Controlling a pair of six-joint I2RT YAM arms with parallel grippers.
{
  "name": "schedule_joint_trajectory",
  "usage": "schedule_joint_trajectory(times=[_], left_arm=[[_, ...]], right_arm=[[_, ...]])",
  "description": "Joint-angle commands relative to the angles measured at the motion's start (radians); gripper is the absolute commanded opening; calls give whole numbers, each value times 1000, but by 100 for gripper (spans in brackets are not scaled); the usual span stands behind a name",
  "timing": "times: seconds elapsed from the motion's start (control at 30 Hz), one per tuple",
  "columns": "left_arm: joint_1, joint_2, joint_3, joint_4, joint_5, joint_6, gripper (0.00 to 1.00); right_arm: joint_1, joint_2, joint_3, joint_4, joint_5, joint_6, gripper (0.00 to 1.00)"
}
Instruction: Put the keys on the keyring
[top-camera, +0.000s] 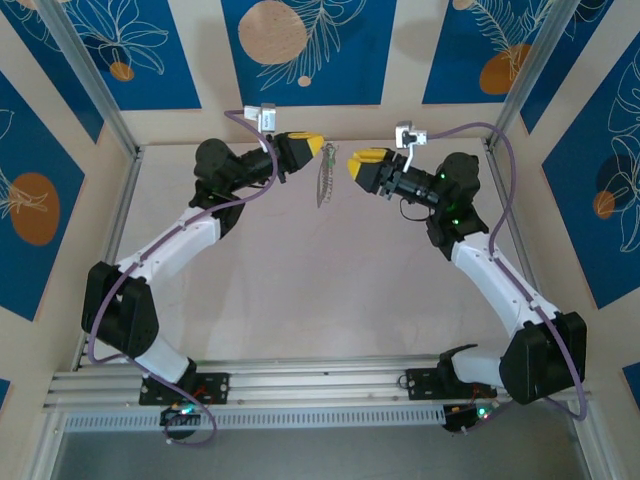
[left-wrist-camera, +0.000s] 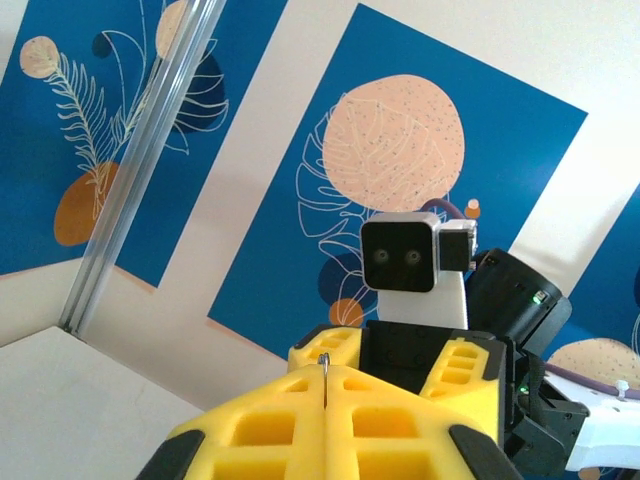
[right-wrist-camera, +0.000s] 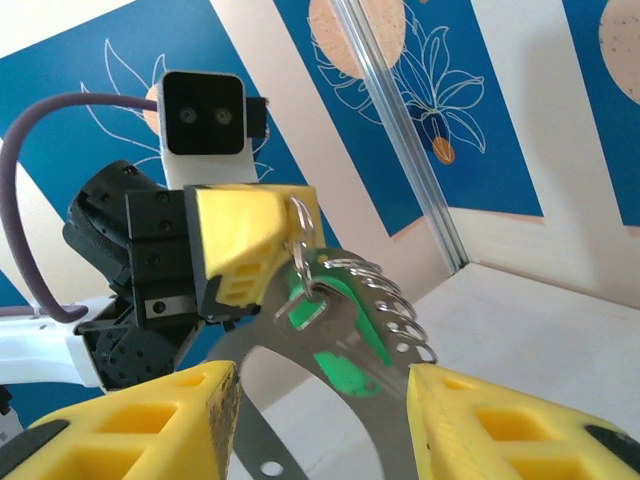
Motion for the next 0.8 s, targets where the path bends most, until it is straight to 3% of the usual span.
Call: schedule_joint_trajectory(times=[0.0, 0.77], left_arm=[[-3, -26, 1, 19, -25, -7, 0], [-10, -3, 28, 10, 19, -12, 0]], right_arm=[[5, 13, 41, 24, 20, -19, 49], [48, 170, 219, 16, -47, -31, 49]])
